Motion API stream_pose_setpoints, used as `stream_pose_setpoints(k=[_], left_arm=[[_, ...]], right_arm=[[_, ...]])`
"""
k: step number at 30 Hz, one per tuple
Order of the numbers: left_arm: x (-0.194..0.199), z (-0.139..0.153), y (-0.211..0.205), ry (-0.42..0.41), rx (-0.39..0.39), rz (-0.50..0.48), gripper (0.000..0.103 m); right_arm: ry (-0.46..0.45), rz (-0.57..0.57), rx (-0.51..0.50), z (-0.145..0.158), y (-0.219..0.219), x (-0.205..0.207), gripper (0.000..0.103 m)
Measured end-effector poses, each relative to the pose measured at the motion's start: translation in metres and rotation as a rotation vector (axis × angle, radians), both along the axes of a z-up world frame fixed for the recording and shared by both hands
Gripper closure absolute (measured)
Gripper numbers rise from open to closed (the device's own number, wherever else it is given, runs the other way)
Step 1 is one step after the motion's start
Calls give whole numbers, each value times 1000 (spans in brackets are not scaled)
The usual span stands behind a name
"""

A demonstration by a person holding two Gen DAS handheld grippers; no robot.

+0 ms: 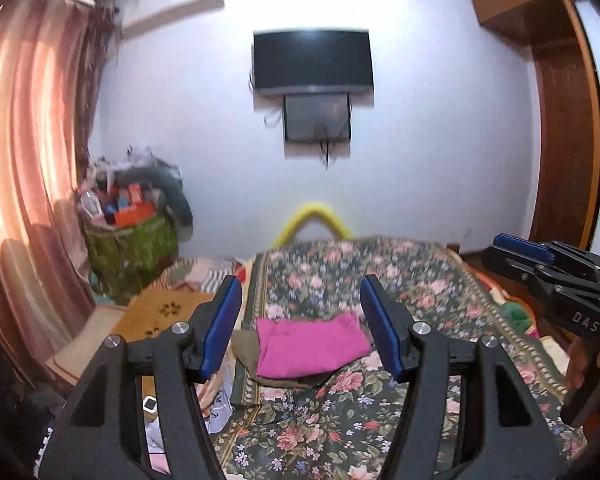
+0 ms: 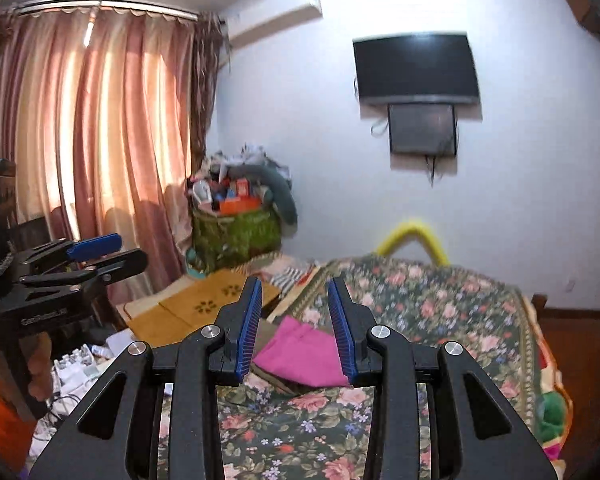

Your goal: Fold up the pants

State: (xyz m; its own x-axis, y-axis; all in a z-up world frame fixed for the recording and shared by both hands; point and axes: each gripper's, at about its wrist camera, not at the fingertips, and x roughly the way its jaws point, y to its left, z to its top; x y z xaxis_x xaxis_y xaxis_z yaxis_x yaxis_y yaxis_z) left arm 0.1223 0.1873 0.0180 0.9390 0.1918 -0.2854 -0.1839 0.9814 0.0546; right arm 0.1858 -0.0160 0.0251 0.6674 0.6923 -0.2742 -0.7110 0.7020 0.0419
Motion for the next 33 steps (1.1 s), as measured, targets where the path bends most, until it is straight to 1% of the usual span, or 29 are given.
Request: stream_pose_setpoints(k=[2,4,6,7,8,9,11,12,13,14,15,17,19,21,22,23,33], left_arm=[[-19,4,-6,-28,-5,0,39],[-38,6,-10,-55,-23,2,36],[-50,7,-15,-73,-11,20,31],[-56,8,-18,-83,-4,25,26],[-61,8,-20,-91,-1,23,20],[-63,7,-21,-97,0,20,17],[-70,7,-27,-109,6,18,6],[-74,6,-30,-117,8,19,4],[-76,6,-31,-119,10,18,3],[-78,6,-33,-120,12,17,2],[-80,6,-35,-120,12,15,1],[-84,5,-38,-124,12,13,0],[-86,4,-41,-128,13,11,0],[-88,3,-41,-130,15,10,0],[-88,2,-42,-131,17,12,0],[-88,2,-43,-131,19,13,0],[-91,-1,-42,-131,-8,9,0]], right_arm=[[-43,-20,5,4,-5,-17,72],[-57,-24,20,5,-10,-30,72],[-59,-20,36,5,-13,-39,72],[-62,-20,44,4,-14,-43,72],[-63,-25,48,3,-15,-45,69],[-64,-33,50,3,-16,-46,67],[-68,-48,68,2,-20,-49,54],[-67,-51,73,2,-20,-49,49],[-68,-53,77,2,-22,-51,42],[-71,-59,80,3,-23,-54,35],[-76,-70,80,4,-24,-55,32],[-88,-93,71,4,-24,-59,20],[-100,-104,66,4,-23,-61,15],[-95,-110,62,3,-23,-61,8],[-94,-115,62,3,-23,-60,2],[-97,-123,62,3,-24,-62,0],[-96,-135,50,-4,-32,-73,0]])
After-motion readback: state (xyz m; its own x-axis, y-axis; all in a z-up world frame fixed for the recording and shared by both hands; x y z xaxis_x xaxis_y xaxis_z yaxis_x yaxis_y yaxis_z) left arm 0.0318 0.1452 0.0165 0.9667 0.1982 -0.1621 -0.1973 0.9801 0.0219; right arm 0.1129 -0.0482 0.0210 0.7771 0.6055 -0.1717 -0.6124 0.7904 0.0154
